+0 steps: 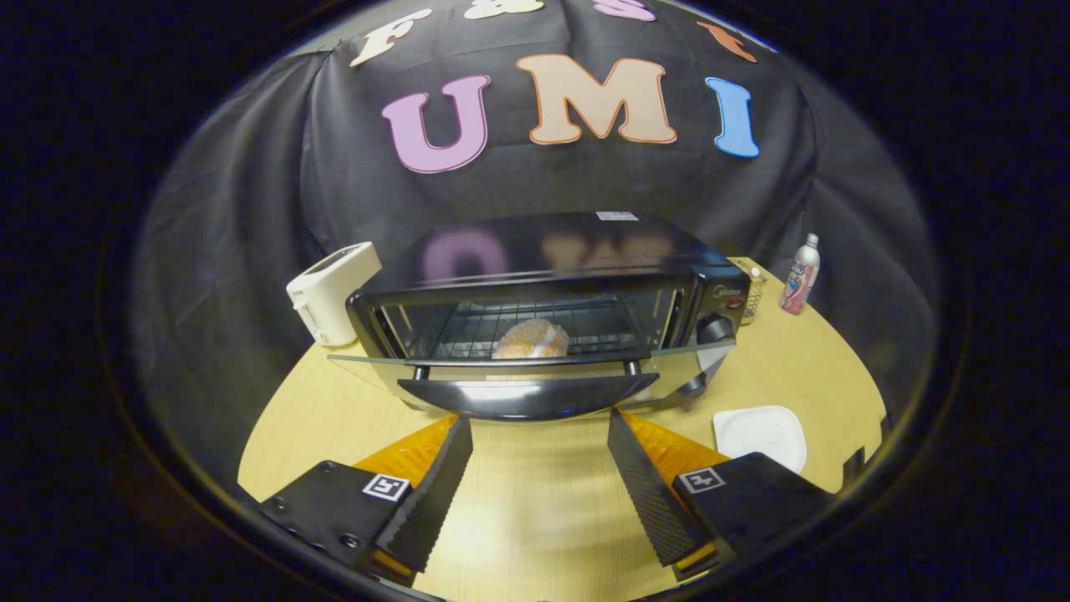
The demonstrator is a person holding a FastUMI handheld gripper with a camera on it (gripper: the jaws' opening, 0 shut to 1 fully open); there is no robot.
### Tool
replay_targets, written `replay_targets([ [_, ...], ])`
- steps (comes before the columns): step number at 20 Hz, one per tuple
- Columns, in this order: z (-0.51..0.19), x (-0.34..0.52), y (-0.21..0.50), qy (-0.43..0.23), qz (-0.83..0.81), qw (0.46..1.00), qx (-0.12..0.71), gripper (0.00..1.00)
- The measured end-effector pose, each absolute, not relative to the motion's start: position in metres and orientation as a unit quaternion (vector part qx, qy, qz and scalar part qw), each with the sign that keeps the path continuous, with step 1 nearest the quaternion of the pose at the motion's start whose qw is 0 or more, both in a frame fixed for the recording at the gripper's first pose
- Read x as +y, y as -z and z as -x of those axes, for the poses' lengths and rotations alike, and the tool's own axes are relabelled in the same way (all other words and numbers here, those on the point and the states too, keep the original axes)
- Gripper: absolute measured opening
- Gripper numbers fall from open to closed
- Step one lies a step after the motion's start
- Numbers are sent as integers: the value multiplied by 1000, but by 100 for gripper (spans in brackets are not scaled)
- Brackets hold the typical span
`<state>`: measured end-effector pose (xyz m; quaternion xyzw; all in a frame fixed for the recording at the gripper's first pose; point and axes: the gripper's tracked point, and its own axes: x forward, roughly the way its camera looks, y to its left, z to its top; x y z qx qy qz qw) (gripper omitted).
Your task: Open the toaster oven, put the food inside, and close the toaster oven door.
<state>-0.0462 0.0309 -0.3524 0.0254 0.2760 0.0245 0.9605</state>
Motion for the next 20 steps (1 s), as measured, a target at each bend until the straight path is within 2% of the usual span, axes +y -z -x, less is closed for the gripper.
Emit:
replay_targets([
  [11, 31, 26, 320, -18, -49, 966, 252, 100],
  [16, 32, 4, 260, -2, -43, 979, 197, 100],
  [20, 22, -9, 184, 6, -45, 991, 128, 100],
])
